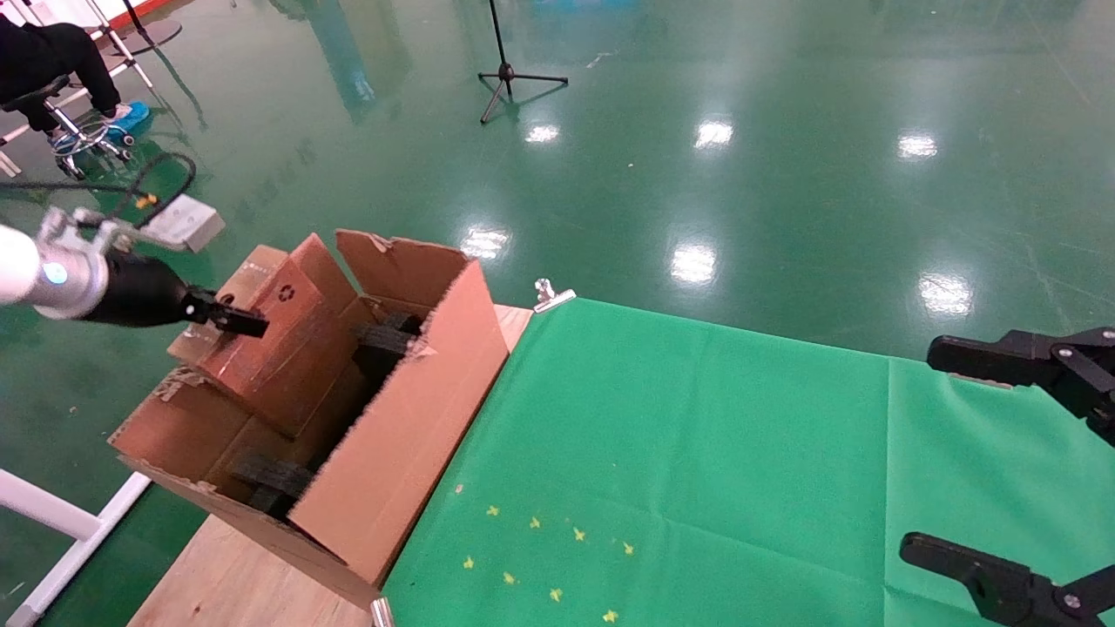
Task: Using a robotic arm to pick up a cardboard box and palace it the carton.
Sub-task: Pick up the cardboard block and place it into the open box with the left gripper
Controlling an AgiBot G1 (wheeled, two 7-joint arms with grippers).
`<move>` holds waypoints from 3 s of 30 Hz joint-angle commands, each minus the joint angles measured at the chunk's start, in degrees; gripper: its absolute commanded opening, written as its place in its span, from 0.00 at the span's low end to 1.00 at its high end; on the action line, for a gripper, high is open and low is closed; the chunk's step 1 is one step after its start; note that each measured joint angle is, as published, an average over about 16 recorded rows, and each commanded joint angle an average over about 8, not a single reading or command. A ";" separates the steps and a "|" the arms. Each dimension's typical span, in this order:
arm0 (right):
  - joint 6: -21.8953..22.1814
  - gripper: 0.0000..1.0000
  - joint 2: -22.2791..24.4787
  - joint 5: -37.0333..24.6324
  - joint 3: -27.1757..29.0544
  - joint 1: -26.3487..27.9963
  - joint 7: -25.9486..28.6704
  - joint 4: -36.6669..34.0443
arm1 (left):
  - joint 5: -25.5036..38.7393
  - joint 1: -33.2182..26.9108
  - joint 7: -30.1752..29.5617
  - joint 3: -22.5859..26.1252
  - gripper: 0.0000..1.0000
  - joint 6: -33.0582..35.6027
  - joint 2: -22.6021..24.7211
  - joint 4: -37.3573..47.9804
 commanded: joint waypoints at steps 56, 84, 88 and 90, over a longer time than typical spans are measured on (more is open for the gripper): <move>0.02 1.00 0.01 0.02 -0.02 0.00 -0.01 0.00 | -9.91 22.35 -3.44 -7.04 0.00 -11.26 4.84 0.83; 0.03 1.00 0.01 0.03 -0.02 0.00 -0.02 -0.02 | -10.23 21.97 -3.21 -7.28 1.00 -11.26 4.48 0.30; 0.03 1.00 0.01 0.03 -0.02 0.00 -0.02 -0.02 | -11.17 20.15 -2.38 -7.95 1.00 -9.92 3.15 -1.38; 0.03 1.00 0.01 0.03 -0.03 0.00 -0.02 -0.02 | -12.15 18.93 -1.70 -8.62 1.00 -8.37 1.86 -2.86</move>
